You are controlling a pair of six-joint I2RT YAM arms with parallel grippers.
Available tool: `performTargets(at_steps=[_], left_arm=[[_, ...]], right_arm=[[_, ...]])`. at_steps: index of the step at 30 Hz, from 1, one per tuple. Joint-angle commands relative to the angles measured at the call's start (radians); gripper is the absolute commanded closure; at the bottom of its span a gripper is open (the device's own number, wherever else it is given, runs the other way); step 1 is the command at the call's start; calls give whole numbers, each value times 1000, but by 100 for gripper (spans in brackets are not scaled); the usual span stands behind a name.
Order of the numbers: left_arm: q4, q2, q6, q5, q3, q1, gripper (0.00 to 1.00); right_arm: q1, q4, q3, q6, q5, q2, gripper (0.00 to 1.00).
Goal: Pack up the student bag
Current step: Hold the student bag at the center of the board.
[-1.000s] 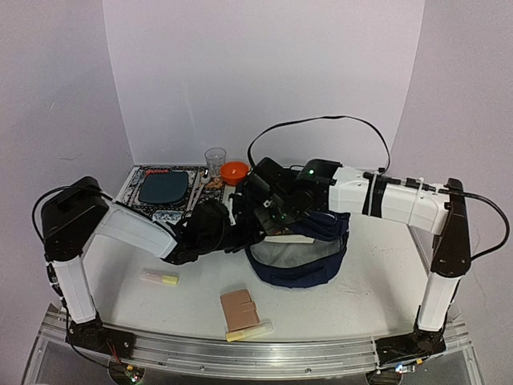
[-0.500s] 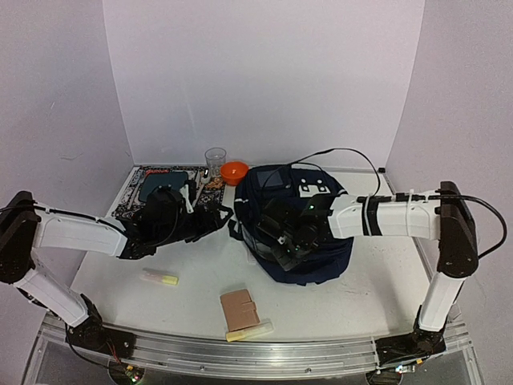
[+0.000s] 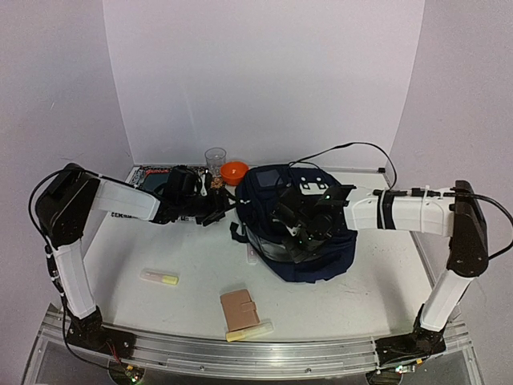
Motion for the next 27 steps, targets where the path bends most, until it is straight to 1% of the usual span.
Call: performTargets(at_steps=[1,5,7,10,12,14,17,18,19,21,25,27], left_arm=[[-1,131,-23,130,154,39,21],[-1,247,-54,195,263,42,25],[-1,288,-69,204,287,43,27],[-1,343,-88,238,319,43,33],[-1,371,-101,259,342,43,43],[0,388,-112,276,363,43,61],[13,384,-146,287,374,36,84],[24,374,-156,288,372,34,92],[34,365,-172,288,367,30,98],[61,339,-211,289,349,23,100],[98,275,-291,256,293,-6,100],[103,249,-324,237,267,-23,100]], right_arm=[[-18,-46,-20,-19,60,-24,86],[-33,-45,-25,5,81,-16,85],[-46,-45,-25,23,96,-17,85],[-70,-41,-26,41,116,-21,86],[-82,-34,-27,44,128,-25,86],[-88,-30,-28,43,141,-26,86],[-89,-28,-16,42,132,-30,85],[-88,-27,-10,48,124,-38,84],[-87,-26,-5,56,112,-47,84],[-86,-25,5,73,89,-64,79],[-60,-42,58,120,60,-100,62],[-38,-49,98,157,56,-115,57]])
